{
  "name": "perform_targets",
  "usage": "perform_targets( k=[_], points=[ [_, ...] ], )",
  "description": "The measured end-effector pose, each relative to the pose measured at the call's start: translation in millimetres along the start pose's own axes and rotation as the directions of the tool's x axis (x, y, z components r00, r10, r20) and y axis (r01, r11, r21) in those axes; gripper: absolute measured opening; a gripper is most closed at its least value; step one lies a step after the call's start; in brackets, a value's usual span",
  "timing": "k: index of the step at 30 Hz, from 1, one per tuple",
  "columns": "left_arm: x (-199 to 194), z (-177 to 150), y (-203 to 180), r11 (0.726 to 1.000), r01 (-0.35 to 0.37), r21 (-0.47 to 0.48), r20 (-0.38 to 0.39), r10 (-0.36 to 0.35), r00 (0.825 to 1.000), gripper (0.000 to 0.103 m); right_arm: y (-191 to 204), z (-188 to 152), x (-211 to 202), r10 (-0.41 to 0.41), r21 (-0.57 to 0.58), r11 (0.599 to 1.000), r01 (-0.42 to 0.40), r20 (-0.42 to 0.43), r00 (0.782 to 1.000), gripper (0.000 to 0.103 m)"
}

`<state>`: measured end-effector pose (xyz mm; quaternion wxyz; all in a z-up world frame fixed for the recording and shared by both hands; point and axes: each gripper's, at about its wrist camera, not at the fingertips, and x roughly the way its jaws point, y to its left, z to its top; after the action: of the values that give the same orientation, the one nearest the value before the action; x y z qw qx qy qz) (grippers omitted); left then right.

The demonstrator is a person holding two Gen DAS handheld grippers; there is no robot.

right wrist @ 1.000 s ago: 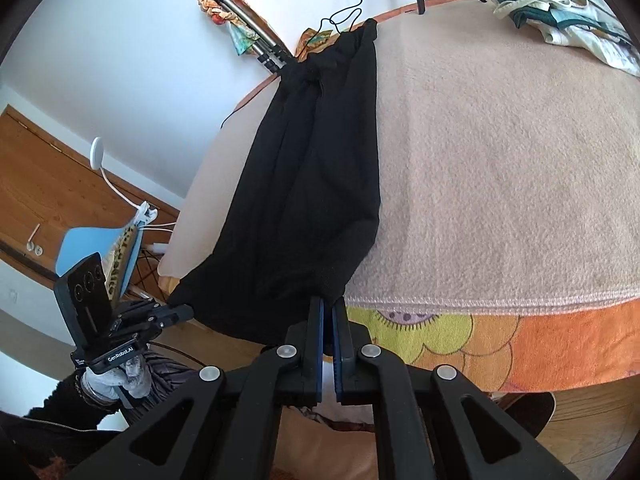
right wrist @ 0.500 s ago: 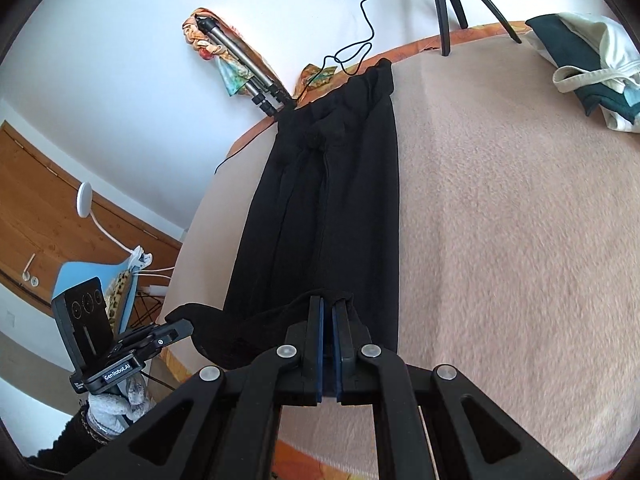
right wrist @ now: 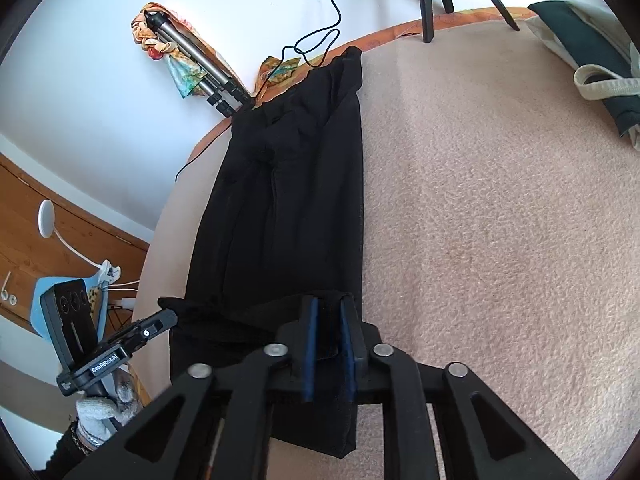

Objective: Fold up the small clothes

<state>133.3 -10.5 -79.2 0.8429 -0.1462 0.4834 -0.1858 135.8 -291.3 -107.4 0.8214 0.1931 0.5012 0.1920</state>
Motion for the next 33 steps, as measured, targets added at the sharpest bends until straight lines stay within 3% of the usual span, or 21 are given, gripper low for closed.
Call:
perform_targets(
  k=[4,8,11,15,19,24,30,33],
  points=[
    [-21.8,-11.4,-9.3,0.995,0.009,0.102,0.044,-0.013,0.999,0.025,19.0,-6.8,-18.3,0.038,-0.141,0.989,-0.034,0.022,0.999,0.032],
    [-11.9,-24.6,-18.7,0.987,0.058,0.15,-0.026,-0.055,0.998,0.025,42.8,-23.8,-7.4,0.098,-0.27,0.956,-0.113,-0.069,0.993,0.026],
    [7.6,-19.6,-18.3,0.991,0.059,0.124,-0.071,-0.051,0.996,0.024,51.1,-29.9,15.8,0.063,-0.318,0.943,-0.098,-0.12,0.991,0.024],
    [21.4,-3.5,-10.2,0.996,0.068,0.064,-0.072,-0.063,0.995,0.024,46.9,-16.2,38.8,0.045,-0.313,0.946,-0.083,-0.128,0.991,0.024],
    [19.7,10.7,-5.4,0.994,-0.068,0.089,0.013,0.068,0.998,0.024,33.0,7.2,39.5,-0.007,-0.266,0.964,-0.002,-0.033,0.999,0.027],
    [11.8,14.7,8.5,0.995,-0.08,0.064,0.047,0.077,0.996,0.031,28.6,21.0,22.5,-0.04,-0.283,0.958,0.054,0.056,0.998,0.04],
    [27.4,14.9,3.7,0.993,-0.083,0.083,0.005,0.083,0.997,0.033,12.4,22.5,31.6,-0.104,-0.261,0.96,0.104,0.017,0.994,0.039],
    [28.6,14.6,-3.0,0.993,-0.059,0.1,0.016,0.057,0.998,0.033,2.7,23.9,37.3,-0.091,-0.225,0.97,0.088,-0.003,0.996,0.039]
  ],
)
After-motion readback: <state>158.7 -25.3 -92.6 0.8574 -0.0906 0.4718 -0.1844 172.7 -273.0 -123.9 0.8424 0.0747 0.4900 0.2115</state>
